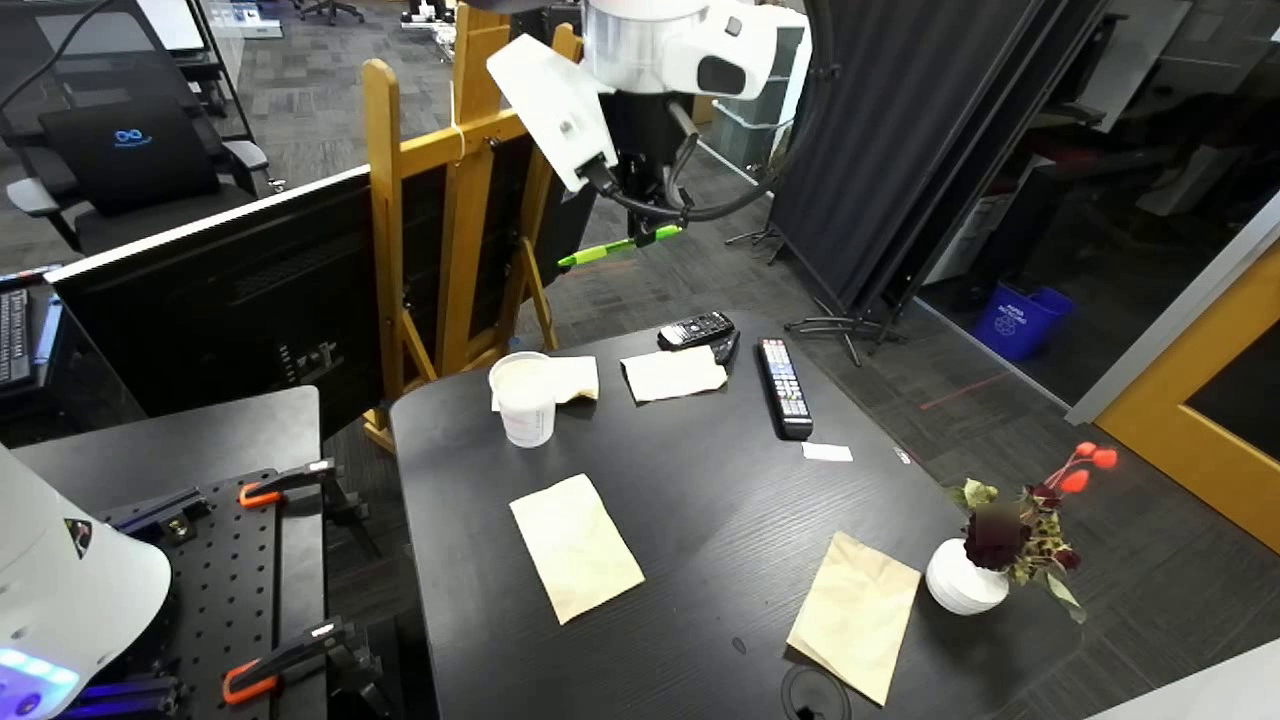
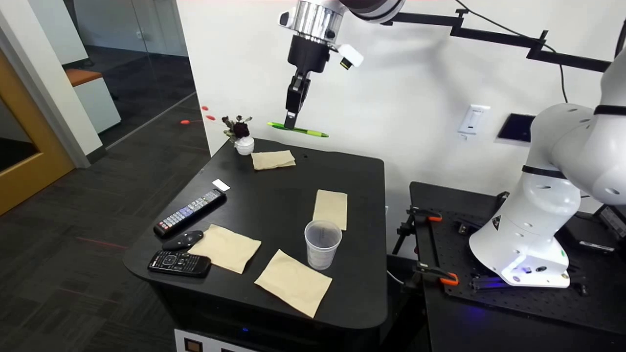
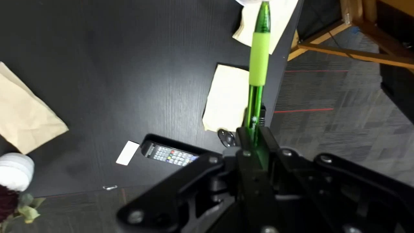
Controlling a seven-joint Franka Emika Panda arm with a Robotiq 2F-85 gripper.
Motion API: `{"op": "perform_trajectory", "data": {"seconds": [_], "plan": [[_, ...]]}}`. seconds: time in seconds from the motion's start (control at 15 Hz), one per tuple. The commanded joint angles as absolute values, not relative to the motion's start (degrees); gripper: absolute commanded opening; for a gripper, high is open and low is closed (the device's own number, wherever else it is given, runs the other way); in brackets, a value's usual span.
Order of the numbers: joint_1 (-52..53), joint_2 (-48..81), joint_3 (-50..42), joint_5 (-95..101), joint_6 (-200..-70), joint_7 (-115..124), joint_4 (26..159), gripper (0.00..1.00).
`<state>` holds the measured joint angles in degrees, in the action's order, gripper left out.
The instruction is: Pick up the pen and put it in the cup
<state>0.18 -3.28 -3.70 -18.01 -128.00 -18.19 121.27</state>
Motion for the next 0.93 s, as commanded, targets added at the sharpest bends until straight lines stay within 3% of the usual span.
{"op": "perform_trajectory", "data": {"seconds": [0.0,0.4,0.47,0.53,0.8,0.87], "plan": [[0.6,-2.4,-3.4,-29.4,-133.0,-31.7,122.7,0.03],[0.1,-2.2,-3.1,-47.5,-129.6,-60.0,123.8,0.03],[0.0,-1.3,-2.8,-43.6,-131.6,-53.5,122.9,0.03],[-0.1,-1.2,-2.8,-44.2,-131.3,-54.8,123.0,0.10],[-0.2,-1.1,-2.8,-44.0,-131.3,-54.6,123.0,0.10],[-0.2,-1.1,-2.8,-44.0,-131.3,-54.6,123.0,0.03]]}}
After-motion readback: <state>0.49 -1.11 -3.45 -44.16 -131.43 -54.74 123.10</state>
